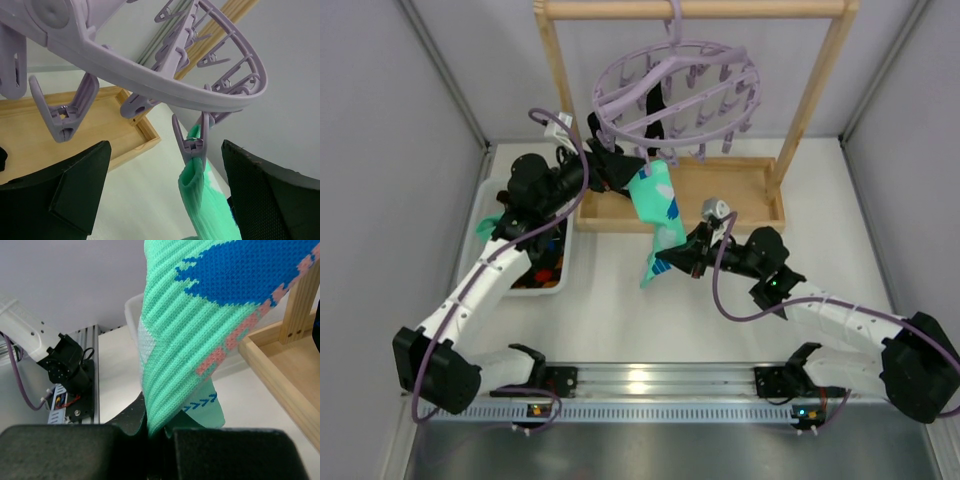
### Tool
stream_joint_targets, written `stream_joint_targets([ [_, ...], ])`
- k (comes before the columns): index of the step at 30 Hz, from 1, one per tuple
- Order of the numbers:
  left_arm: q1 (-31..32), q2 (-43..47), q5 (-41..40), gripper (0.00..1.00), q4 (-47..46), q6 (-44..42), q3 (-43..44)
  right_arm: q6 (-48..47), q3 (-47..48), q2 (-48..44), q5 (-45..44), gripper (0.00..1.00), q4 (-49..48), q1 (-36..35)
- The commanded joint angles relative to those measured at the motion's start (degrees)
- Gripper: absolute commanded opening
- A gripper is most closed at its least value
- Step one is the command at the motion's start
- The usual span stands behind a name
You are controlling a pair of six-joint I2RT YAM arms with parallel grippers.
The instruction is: Remove the socks clipped to the hanger
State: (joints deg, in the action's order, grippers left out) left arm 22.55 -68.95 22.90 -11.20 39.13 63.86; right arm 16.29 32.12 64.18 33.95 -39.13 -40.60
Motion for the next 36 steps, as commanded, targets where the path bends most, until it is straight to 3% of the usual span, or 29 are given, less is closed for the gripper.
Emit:
stream_joint_targets([
  [1,0.31,-1.27,-0.04,0.95,-7.96,1.12,3.55,1.54,-0.56,-1.08,2.78,0.0,-3.75,0.7],
  [7,1.62,-4.35,1.45,0.83,-9.71,2.17,5.14,2.86,-1.44,0.06,2.43,0.0,-6.04,0.7],
  [19,5.75,-7.95,0.31,0.81,-10.86,0.86,6.89,4.8,-1.53,-0.11,3.31,0.0,-8.59,0.61],
  [23,6.19,-9.62,0.05,0.76,-11.21,0.15,7.86,5.68,-1.97,-0.02,4.27,0.0,-9.73,0.7],
  [24,6.19,-9.97,-0.13,0.66,-11.38,-0.37,8.12,5.77,-2.06,-0.11,4.36,0.0,-9.91,0.7],
  [30,6.19,-9.45,-1.19,0.33,-11.56,-1.43,7.86,5.94,-3.03,0.06,4.36,0.0,-10.61,0.7],
  [31,6.19,-9.28,-1.36,0.21,-11.56,-1.6,7.86,6.03,-3.38,0.24,4.28,0.0,-10.87,0.7],
  [32,6.19,-9.19,-1.36,0.16,-11.56,-2.04,7.78,6.2,-3.64,0.41,4.28,0.0,-11.83,0.7],
  [33,6.19,-9.1,-1.36,0.01,-11.56,-2.13,7.78,6.64,-4.08,0.5,4.28,0.0,-12.28,0.61],
  [36,6.19,-9.01,-1.88,0.0,-11.56,-2.75,7.51,7.26,-5.04,0.42,4.19,0.0,-13.68,0.7],
])
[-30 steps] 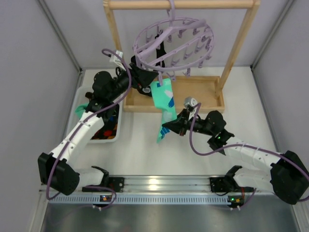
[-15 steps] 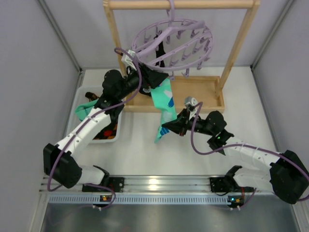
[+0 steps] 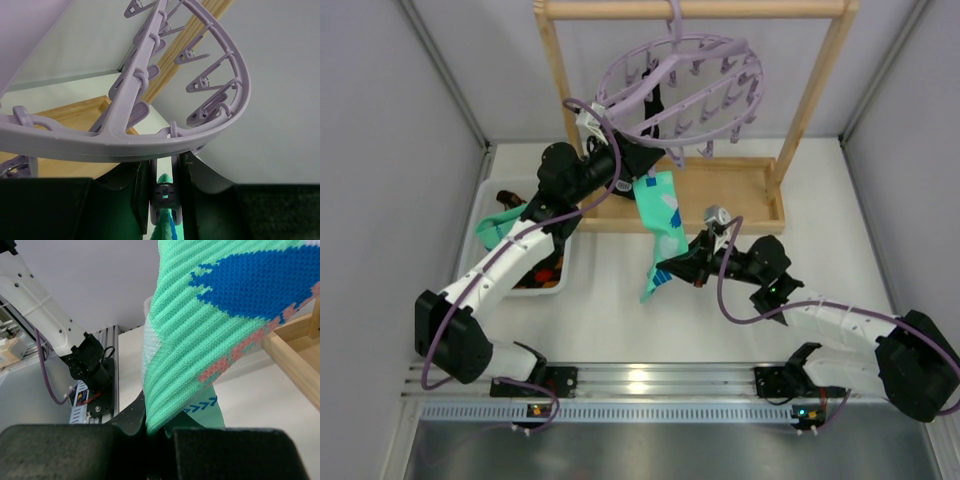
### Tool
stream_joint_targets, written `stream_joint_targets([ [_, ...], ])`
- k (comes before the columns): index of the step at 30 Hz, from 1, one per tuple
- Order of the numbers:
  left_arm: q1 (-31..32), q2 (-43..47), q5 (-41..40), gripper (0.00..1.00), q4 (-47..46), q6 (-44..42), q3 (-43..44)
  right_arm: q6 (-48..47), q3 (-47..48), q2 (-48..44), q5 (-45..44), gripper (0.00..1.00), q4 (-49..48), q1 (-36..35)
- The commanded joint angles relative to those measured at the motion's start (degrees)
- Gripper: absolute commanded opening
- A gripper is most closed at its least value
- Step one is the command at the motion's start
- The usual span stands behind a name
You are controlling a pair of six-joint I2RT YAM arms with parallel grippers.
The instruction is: Remove the socks clipped to the hanger
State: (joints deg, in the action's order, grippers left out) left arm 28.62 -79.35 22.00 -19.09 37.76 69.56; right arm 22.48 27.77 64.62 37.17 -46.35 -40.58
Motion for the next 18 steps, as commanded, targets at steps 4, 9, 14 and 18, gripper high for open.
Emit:
stream_joint_targets([
  [4,0.12,1.83,-1.7,0.0,-3.58,-2.34,0.93,1.25,-1.84,-0.63,0.36,0.0,-6.56,0.68],
  [9,0.03,5.85,-2.4,0.66,-3.41,-6.02,-4.42,0.46,-2.63,-2.3,-3.14,0.0,-2.36,0.68],
  [14,0.03,16.04,-11.92,0.98,8.6,-12.69,-12.68,-0.77,-1.67,-3.71,-9.73,0.0,4.59,0.67],
  [18,0.03,23.16,-32.81,0.98,34.65,-13.77,-14.01,-0.77,2.28,-1.35,-16.32,0.0,9.43,0.68],
])
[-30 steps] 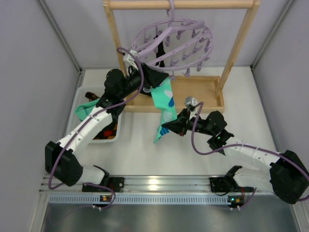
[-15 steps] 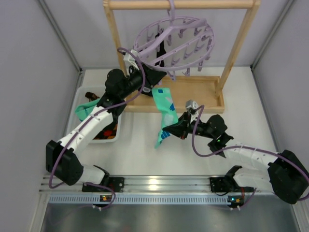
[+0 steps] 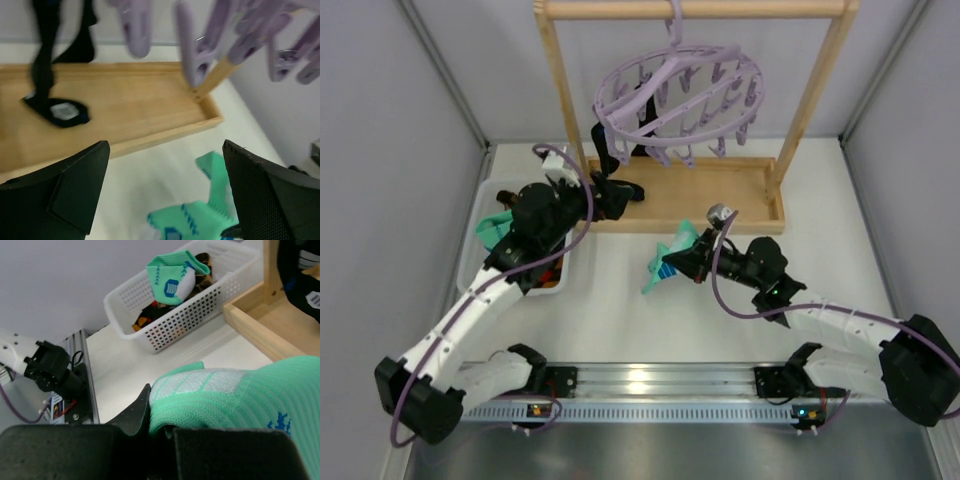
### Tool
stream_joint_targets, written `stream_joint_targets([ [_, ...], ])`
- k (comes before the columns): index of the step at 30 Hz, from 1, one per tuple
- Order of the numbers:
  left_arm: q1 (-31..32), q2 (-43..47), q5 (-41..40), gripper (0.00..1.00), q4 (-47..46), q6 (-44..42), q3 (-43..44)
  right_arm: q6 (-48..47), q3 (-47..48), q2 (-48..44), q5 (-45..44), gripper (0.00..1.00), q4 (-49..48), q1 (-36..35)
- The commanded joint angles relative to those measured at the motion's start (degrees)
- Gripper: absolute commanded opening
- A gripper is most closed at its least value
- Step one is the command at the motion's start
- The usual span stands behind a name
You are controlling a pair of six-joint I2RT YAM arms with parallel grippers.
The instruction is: Remove the socks clipped to the hanger
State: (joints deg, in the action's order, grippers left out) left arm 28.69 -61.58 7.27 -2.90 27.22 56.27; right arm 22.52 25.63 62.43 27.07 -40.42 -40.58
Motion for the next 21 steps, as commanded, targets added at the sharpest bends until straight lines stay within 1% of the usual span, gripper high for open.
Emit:
stream_joint_targets([
  [1,-0.03,6.55,-22.6,0.98,22.37,-2.62,-0.64,-0.55,5.21,2.85,-6.67,0.0,3.6,0.68],
  [2,-0.12,7.69,-26.13,0.98,26.15,-0.79,-0.46,-0.2,6.09,4.0,-6.77,0.0,3.16,0.68],
  [3,-0.12,9.45,-31.73,0.98,30.54,0.1,-0.03,0.67,8.1,5.4,-6.68,0.0,2.81,0.59],
  [4,-0.04,10.25,-33.01,0.98,36.85,0.55,0.33,1.11,9.25,6.72,-6.68,0.0,2.37,0.59],
  [6,-0.12,12.71,-34.94,0.98,42.51,0.29,1.38,1.91,13.11,11.11,-6.68,0.0,1.32,0.06],
  [7,-0.12,13.5,-36.43,0.98,47.06,-0.15,1.73,2.0,14.79,14.09,-6.68,0.0,1.31,-0.64],
  [8,-0.12,15.51,-37.23,0.98,48.76,-1.54,2.35,2.0,16.63,15.68,-6.77,0.0,1.49,-1.25],
  [9,-0.12,16.57,-38.11,0.98,50.34,-2.25,2.61,1.65,20.48,17.27,-6.85,0.0,2.27,-2.65],
  [11,-0.12,19.98,-41.45,0.98,54.03,-4.01,3.14,0.34,24.97,22.01,-7.38,0.0,3.94,-4.5],
  [12,-0.12,21.49,-42.15,0.98,54.05,-4.98,2.8,-0.19,29.78,23.68,-8.6,0.0,6.21,-6.51],
  [13,-0.04,23.16,-45.99,0.98,53.79,-4.81,1.4,-0.72,32.35,27.09,-9.22,0.0,7.54,-7.58],
  [14,0.05,26.31,-48.64,0.98,53.87,-3.16,0.95,-1.68,37.51,29.04,-9.49,0.0,8.6,-8.46],
  [15,0.14,28.08,-50.32,0.98,53.79,-1.75,0.42,-2.22,40.26,30.89,-9.67,0.0,9.65,-10.29],
  [16,0.05,32.53,-52.77,0.98,53.7,2.35,-1.76,-2.66,43.07,34.47,-9.67,0.0,12.19,-11.27],
  [17,0.05,34.58,-53.93,0.98,53.35,3.7,-2.74,-3.7,49.02,36.42,-9.32,0.0,13.52,-12.06],
  [18,-0.21,36.17,-55.07,0.98,53.61,3.89,-2.48,-4.32,52.3,38.53,-9.14,0.0,15.44,-13.64],
  [19,-0.38,37.66,-55.86,0.98,53.78,4.41,-1.7,-4.68,55.72,42.82,-8.79,0.0,18.94,-14.35],
  [20,-0.47,41.33,-57.96,0.98,53.44,4.77,-2.13,-5.38,62.72,45.12,-7.66,0.0,21.07,-14.96],
  [21,-0.56,42.85,-58.68,0.98,53.52,5.12,-2.22,-5.47,66.1,47.23,-6.95,0.0,22.57,-15.93],
])
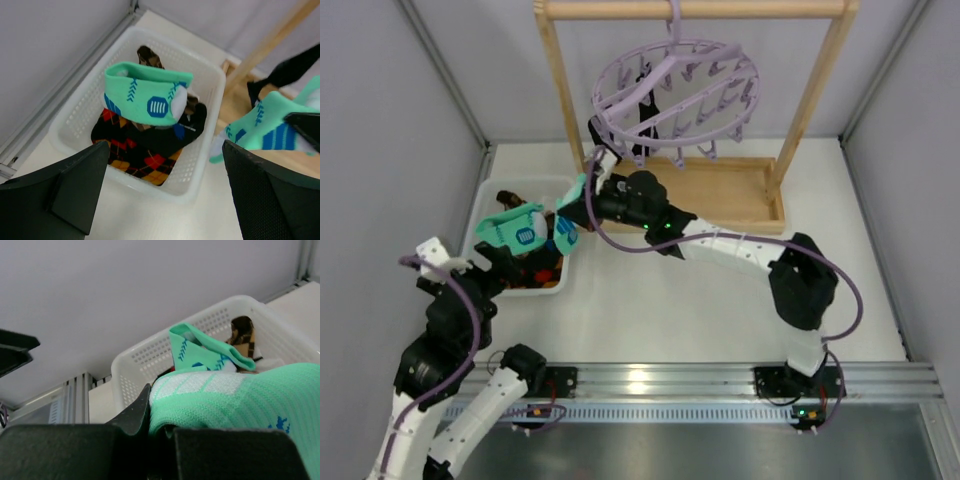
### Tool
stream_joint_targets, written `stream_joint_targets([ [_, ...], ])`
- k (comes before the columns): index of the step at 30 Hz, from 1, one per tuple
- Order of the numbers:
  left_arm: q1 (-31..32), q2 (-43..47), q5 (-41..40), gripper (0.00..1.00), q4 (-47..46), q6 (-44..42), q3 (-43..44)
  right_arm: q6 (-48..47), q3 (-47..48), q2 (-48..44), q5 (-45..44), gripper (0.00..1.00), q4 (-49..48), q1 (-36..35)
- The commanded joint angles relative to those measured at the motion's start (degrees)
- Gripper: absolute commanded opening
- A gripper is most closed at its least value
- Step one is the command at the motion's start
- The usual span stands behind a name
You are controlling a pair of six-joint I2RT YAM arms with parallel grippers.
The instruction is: Remove the socks clipped to the hanger
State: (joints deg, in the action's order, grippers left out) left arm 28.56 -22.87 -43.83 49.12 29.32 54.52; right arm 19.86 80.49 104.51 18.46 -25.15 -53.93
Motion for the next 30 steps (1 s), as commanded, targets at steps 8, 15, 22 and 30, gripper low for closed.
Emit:
stream_joint_targets([
  [8,-0.61,10.31,-7.85,0.98,1.41,3.55,-0.65,-2.37,53.64,35.38,7.82,0.0,26.87,-8.46],
  [15,-0.87,7.23,-6.44,0.98,1.41,2.85,-0.47,-0.78,55.31,43.16,5.36,0.52,25.76,-8.91],
  [22,-0.96,7.23,-6.18,0.98,1.33,2.76,-0.47,-5.26,43.56,30.95,4.48,0.64,23.85,-7.94],
  [30,-0.87,7.14,-5.56,0.98,1.41,2.67,-0.56,-8.34,31.58,16.79,3.69,1.0,22.69,-7.68],
])
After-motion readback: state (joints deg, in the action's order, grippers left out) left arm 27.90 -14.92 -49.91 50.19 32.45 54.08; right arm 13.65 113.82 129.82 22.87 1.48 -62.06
